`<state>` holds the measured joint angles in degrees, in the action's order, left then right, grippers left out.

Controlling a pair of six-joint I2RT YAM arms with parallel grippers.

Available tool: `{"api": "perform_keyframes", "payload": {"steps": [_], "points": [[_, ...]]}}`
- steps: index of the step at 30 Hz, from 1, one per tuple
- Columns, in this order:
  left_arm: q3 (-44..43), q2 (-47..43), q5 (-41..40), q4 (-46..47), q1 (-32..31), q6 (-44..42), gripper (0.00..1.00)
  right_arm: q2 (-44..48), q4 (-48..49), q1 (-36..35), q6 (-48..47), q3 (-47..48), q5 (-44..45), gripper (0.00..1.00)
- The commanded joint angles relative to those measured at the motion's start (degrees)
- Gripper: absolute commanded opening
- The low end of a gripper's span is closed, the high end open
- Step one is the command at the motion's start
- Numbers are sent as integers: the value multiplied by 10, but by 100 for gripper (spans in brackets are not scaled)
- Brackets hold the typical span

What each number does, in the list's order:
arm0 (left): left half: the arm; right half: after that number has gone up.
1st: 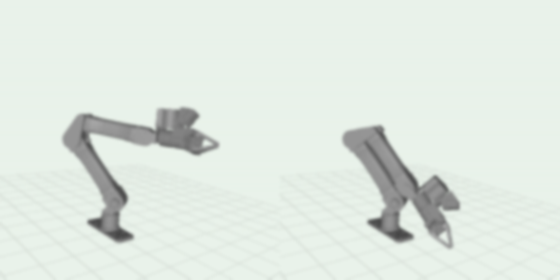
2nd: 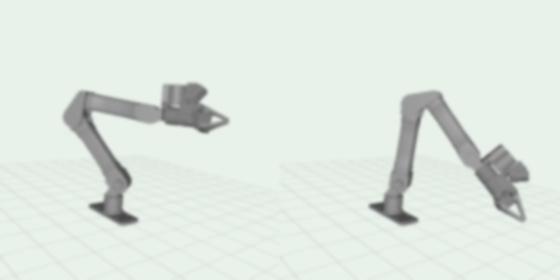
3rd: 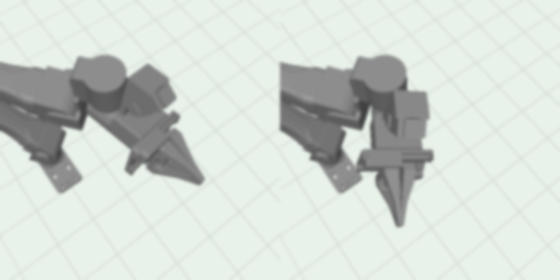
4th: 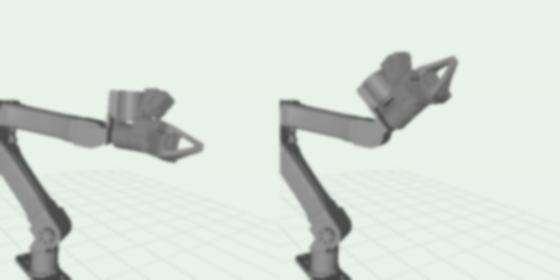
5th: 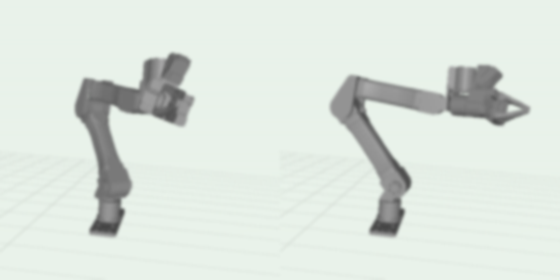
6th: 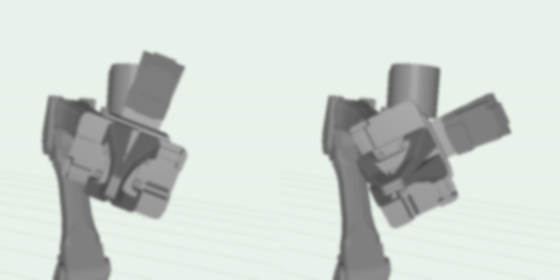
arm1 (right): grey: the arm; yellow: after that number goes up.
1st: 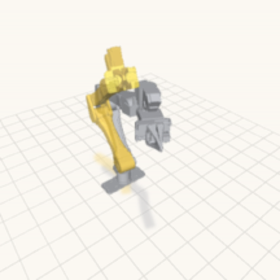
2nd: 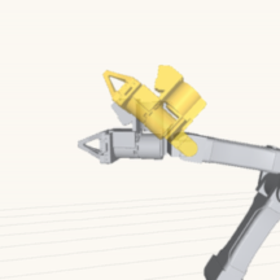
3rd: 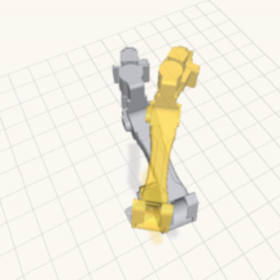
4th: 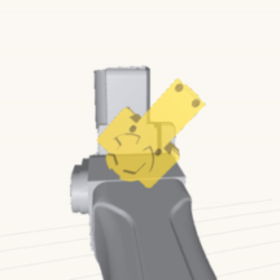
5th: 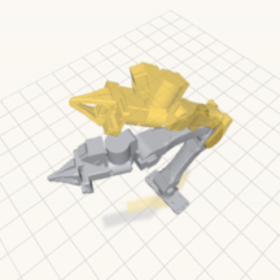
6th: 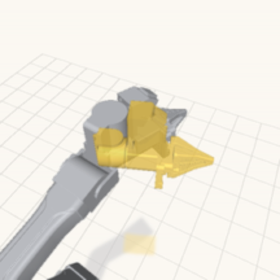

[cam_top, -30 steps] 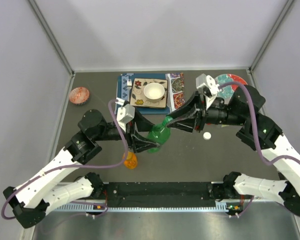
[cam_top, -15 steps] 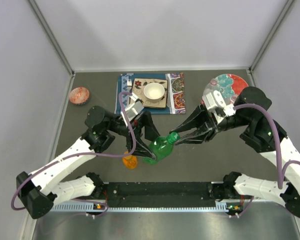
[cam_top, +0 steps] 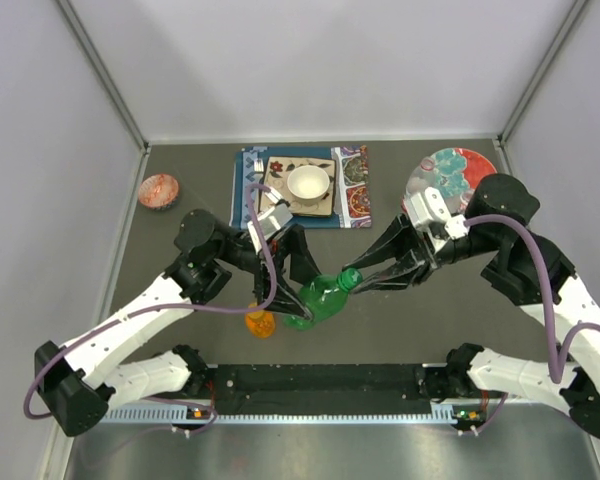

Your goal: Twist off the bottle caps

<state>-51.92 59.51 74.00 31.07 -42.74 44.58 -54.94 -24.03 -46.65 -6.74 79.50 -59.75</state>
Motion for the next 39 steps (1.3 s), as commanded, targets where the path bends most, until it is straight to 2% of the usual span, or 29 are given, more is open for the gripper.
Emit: {"api": "perform_keyframes", "payload": {"steps": [1, 3, 4, 7, 10, 14, 17, 18, 19, 21, 22, 24, 25, 26, 28, 29, 32, 39], "points": [[-35, -19, -54, -46, 9, -76, 27, 18, -51, -1, 24, 0, 32, 25], [-42, -22, -61, -86, 9, -104, 27, 19, -51, -2, 33, 8, 50, 34], [-45, -24, -65, -98, 9, -113, 27, 18, -51, -1, 37, 11, 71, 43], [-53, -27, -82, -149, 9, -150, 27, 14, -48, -1, 58, 27, 113, 60], [-62, -30, -116, -207, 10, -198, 27, 6, -41, -2, 84, 47, 160, 72], [-64, -39, -172, -252, 9, -250, 27, 4, -13, -1, 137, 66, 262, 82], [-64, -48, -252, -290, 1, -300, 27, 4, 28, -1, 196, 65, 370, 85], [-64, -52, -307, -300, -3, -315, 26, 4, 37, -1, 209, 65, 394, 89], [-64, -57, -336, -308, -9, -344, 26, 0, 39, -1, 238, 65, 450, 91], [-52, -77, -411, -325, -37, -371, 27, -2, 37, -1, 262, 57, 499, 91], [-46, -83, -477, -328, -46, -396, 27, -3, 37, -2, 286, 51, 543, 91], [-42, -94, -545, -336, -75, -417, 27, -1, 36, -1, 313, 31, 585, 90], [-39, -96, -613, -339, -86, -435, 27, -2, 36, -1, 335, 25, 611, 89], [-36, -101, -646, -339, -107, -442, 27, -1, 36, -1, 349, 11, 624, 89], [-29, -103, -714, -339, -128, -473, 24, -4, 36, -1, 378, 0, 642, 88], [-27, -101, -784, -339, -152, -483, 24, -6, 36, -1, 389, -7, 646, 88], [-17, -92, -892, -334, -192, -511, 25, -16, 38, -2, 415, -13, 648, 88], [-5, -65, -1046, -315, -255, -551, 25, -33, 47, -3, 445, -18, 645, 87]]}}
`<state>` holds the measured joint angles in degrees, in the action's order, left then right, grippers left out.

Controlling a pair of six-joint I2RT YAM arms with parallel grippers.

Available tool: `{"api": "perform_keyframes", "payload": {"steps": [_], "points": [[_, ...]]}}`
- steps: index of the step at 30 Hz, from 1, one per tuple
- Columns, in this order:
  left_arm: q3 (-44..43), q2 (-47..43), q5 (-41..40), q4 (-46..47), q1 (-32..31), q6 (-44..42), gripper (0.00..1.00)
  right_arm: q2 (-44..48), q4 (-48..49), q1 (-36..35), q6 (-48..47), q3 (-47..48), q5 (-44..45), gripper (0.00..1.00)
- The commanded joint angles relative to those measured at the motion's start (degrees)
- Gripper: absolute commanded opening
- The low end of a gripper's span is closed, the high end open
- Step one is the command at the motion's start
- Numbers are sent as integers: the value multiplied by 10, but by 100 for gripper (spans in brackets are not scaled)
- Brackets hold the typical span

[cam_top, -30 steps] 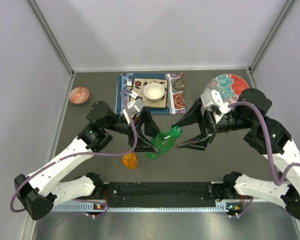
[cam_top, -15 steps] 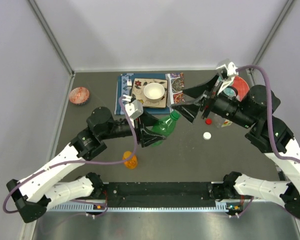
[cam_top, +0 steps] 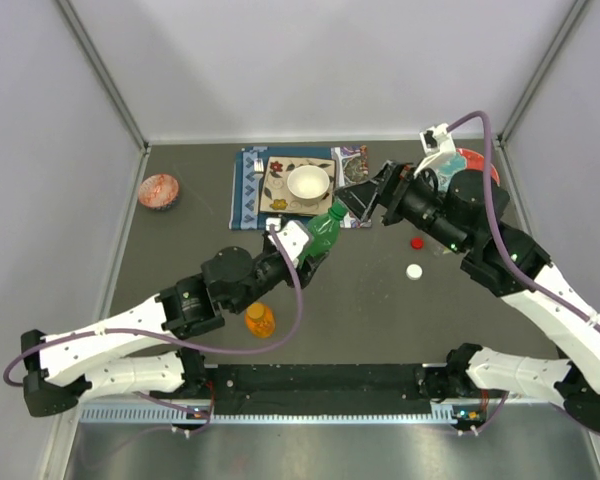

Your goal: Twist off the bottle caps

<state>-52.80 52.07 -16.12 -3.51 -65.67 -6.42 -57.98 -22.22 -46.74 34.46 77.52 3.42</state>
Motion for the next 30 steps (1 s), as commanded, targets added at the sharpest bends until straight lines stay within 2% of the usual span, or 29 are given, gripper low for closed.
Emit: {"api": "perform_keyframes", "payload": {"steps": [1, 7, 14, 23, 30], "points": [[5, 14, -152, 49, -30, -48, 25, -6, 29, -4, 39, 1, 12, 86], [6, 27, -209, 72, -57, -69, 25, -29, 28, -10, 53, -7, 8, 83], [9, 29, -218, 83, -65, -77, 25, -51, 31, -19, 54, -5, 4, 78], [16, 29, -223, 90, -69, -78, 25, -64, 50, -27, 54, -12, -6, 65], [20, 29, -226, 94, -71, -78, 25, -69, 55, -32, 53, -22, -10, 50]]}}
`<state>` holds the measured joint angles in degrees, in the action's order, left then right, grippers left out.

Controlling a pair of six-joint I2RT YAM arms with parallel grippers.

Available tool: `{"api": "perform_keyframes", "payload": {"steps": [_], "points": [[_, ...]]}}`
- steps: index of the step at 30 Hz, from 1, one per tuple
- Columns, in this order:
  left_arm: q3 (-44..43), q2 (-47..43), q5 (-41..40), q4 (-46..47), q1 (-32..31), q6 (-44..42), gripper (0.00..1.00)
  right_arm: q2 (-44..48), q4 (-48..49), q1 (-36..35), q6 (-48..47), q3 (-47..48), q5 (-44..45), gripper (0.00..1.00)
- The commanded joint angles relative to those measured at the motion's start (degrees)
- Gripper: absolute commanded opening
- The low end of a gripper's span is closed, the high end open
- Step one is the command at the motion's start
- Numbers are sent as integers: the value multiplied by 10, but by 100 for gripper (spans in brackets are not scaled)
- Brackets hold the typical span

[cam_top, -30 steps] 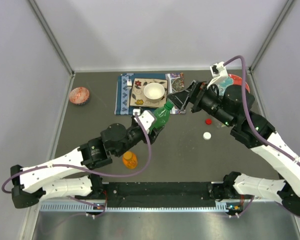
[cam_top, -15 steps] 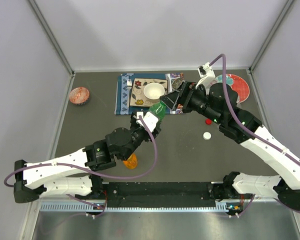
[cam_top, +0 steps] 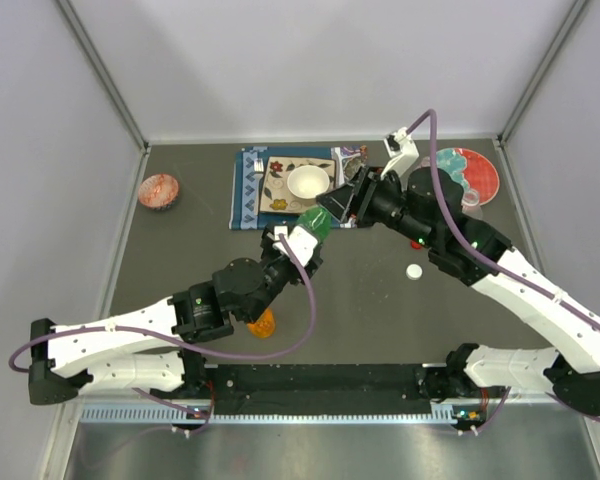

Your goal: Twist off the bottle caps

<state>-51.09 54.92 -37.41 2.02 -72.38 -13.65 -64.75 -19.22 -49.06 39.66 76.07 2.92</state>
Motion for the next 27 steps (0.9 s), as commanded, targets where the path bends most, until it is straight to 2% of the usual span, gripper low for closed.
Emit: {"api": "perform_keyframes", "payload": {"steps": [1, 5, 6, 10, 11, 15, 19, 20, 21, 23, 24, 27], "points": [[3, 0, -13, 40, -3, -6, 25, 0, 29, -9, 1, -9, -5, 49], [4, -2, -10, 40, -3, -5, 25, 3, 32, -10, -2, -17, -5, 32], [4, -3, -8, 40, -3, -4, 25, 5, 32, -9, -3, -20, -5, 23], [8, -11, 12, 40, -4, -5, 26, 12, 38, -9, -20, -25, -6, 7], [9, -14, 24, 40, -4, -7, 26, 15, 38, -9, -25, -25, -5, 0], [8, -37, 82, 23, -2, 12, 24, 31, 40, -9, -83, -16, -13, 0], [0, -70, 230, -11, 18, 45, 23, 48, 40, -9, -164, 7, -82, 0], [-7, -77, 267, -18, 27, 67, 23, 57, 40, -9, -180, 11, -123, 0], [-11, -88, 356, -18, 49, 78, 24, 60, 40, -9, -213, 20, -146, 0], [-25, -95, 456, -47, 80, 120, 24, 73, 41, -9, -255, 24, -228, 0], [-30, -96, 545, -51, 119, 134, 24, 78, 41, -9, -266, 24, -261, 0], [-44, -90, 718, -34, 193, 205, 24, 89, 40, -8, -292, 28, -377, 0]]}}
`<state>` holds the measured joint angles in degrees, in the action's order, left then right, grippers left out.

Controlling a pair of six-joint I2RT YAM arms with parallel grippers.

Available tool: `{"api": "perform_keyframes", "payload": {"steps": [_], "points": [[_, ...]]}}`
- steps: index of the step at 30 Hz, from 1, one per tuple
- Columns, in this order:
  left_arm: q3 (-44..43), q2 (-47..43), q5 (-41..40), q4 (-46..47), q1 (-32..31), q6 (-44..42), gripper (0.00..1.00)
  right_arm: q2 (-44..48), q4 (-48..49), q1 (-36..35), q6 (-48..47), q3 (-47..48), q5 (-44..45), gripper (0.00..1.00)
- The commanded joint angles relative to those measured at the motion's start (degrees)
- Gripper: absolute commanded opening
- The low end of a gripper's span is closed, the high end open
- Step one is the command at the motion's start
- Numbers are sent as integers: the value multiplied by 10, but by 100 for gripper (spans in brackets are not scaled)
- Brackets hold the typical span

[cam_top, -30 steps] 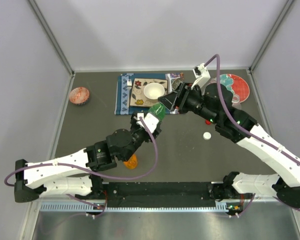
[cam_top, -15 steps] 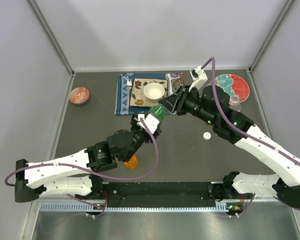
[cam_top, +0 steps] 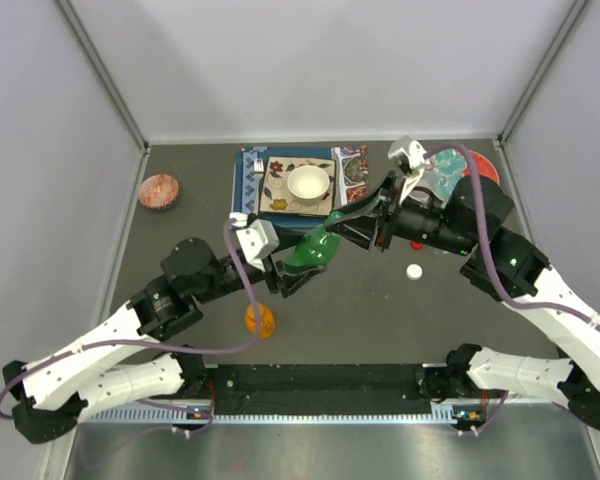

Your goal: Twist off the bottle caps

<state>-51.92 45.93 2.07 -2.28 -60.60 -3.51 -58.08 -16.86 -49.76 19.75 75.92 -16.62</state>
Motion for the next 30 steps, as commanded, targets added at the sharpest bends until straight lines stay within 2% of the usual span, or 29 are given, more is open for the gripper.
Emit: {"api": "perform_keyframes", "payload": {"steps": [1, 4, 7, 8, 11, 12, 16, 21, 24, 26, 30], "points": [[-37, 3, 356, 18, 89, 117, 24, 23, 17, -1, -95, 30, -200, 0], [-40, 21, 466, 70, 130, 178, 24, 20, 15, -1, -101, 34, -302, 0], [-37, 49, 558, 147, 155, 255, 25, 16, 14, -1, -103, 36, -360, 0], [-34, 63, 576, 195, 163, 298, 25, 14, 14, -1, -104, 37, -396, 0], [-30, 93, 627, 258, 169, 371, 26, 15, 13, -1, -115, 32, -451, 0], [-29, 99, 636, 296, 171, 386, 26, 17, 11, -1, -119, 30, -460, 0], [-28, 118, 658, 352, 174, 434, 27, 29, 7, -1, -139, 19, -527, 0], [-32, 137, 678, 394, 175, 472, 27, 40, -39, 0, -187, 12, -547, 0], [-33, 150, 683, 423, 176, 496, 27, 43, -96, 0, -252, 16, -502, 0], [-34, 156, 689, 430, 176, 503, 27, 37, -171, 0, -302, 33, -475, 0], [-34, 159, 692, 429, 177, 504, 27, 44, -189, 0, -314, 30, -463, 0]]}}
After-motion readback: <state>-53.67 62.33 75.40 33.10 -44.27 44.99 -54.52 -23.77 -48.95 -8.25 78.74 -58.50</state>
